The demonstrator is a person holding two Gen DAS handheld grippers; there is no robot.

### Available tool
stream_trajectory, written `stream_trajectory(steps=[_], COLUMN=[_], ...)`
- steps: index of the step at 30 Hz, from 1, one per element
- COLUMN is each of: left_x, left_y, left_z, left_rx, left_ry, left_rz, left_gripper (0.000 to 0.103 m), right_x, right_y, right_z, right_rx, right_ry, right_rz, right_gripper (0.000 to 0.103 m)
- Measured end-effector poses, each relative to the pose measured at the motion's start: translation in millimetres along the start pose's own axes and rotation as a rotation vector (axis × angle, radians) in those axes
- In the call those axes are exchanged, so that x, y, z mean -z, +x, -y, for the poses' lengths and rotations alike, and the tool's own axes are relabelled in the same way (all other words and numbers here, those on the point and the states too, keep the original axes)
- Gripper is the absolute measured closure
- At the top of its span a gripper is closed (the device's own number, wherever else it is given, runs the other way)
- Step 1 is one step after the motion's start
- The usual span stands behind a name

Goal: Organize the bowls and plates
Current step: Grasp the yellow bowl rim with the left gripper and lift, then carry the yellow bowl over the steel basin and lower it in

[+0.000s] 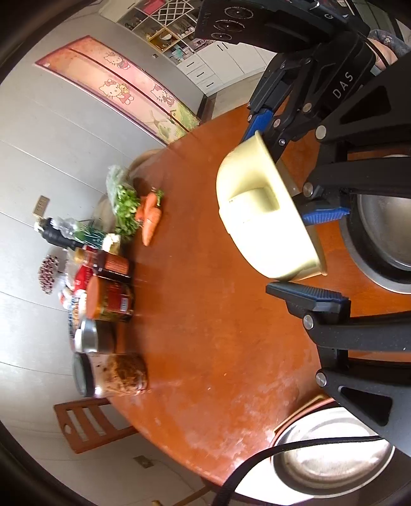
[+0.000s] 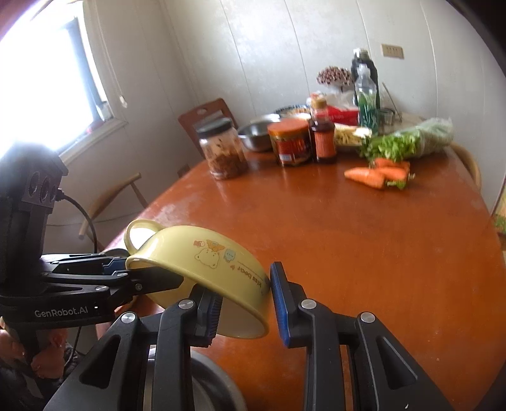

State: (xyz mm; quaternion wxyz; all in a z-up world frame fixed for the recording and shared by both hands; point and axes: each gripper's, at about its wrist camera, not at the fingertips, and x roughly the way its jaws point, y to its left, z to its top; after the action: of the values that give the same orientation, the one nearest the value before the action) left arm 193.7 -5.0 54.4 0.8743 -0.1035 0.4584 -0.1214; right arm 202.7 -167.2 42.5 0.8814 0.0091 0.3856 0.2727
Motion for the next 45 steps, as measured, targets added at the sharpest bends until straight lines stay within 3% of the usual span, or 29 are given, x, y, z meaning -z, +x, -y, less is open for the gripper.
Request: stream_trajectory(steps=[11,28,45], left_x=[22,74,108], left_y=[-50,-105,-100], left_z=[6,29,41], left_rx=[0.006,-0.016,-0.048], left_ry=[0.019,0.088,0.118], left_rz=[0.071,0.089,0.012], left_gripper=[0.069,0.069,0.069], right_x=[8,57,96], right_y=[-46,-107,-119], right_z=[-34,-73,-75], right_rx=[-0.010,-0.018,-0.046], right_ry=[-0.047,-0.061,-0.025], right_rz=[0.066,0.102,0.046], right_gripper=[0.072,0.072,0.071])
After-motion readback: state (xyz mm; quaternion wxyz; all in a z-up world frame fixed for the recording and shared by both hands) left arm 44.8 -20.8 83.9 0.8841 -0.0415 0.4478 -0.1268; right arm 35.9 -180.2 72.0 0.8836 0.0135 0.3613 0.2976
